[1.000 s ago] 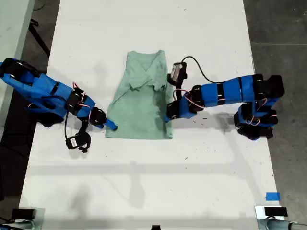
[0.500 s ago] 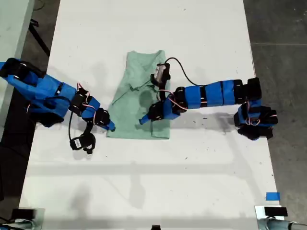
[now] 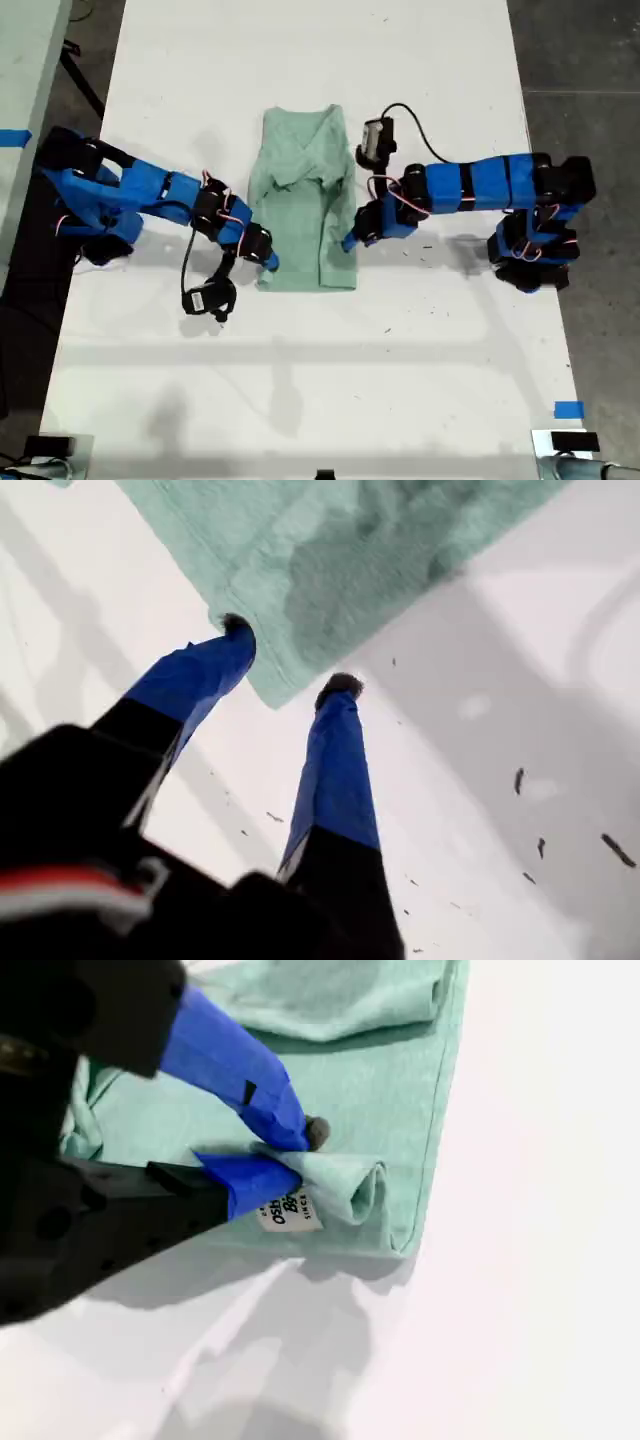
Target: Fold t-shirt
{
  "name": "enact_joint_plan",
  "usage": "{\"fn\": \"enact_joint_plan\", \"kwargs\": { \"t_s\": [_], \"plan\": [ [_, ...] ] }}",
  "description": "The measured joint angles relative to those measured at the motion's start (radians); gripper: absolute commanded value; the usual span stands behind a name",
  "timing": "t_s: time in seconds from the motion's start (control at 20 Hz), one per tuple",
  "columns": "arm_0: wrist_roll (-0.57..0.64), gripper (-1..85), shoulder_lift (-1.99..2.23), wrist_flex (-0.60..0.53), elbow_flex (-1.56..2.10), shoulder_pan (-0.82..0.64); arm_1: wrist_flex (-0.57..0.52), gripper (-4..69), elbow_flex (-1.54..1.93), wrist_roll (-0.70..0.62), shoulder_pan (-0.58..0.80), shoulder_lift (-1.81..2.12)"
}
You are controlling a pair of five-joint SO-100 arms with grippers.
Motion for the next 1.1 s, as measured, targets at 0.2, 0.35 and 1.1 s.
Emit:
{"fn": "enact_joint_plan", "kwargs": {
  "t_s": [0.2,0.35,1.1],
  "plan": [
    [0.078,35.0,-0.434,0.144,-0.522,-0.020,-0.063,17.0,0.224,0.048,0.002,0.195],
    [0.112,23.9,-0.560,0.287,-0.746,-0.046,-0.120,15.8,0.339,0.078,-0.003,0.270],
    [-0.092,30.6,0.084,0.196,0.032,-0.002,-0.364,25.5,0.523,0.034,-0.072,0.233]
  ]
}}
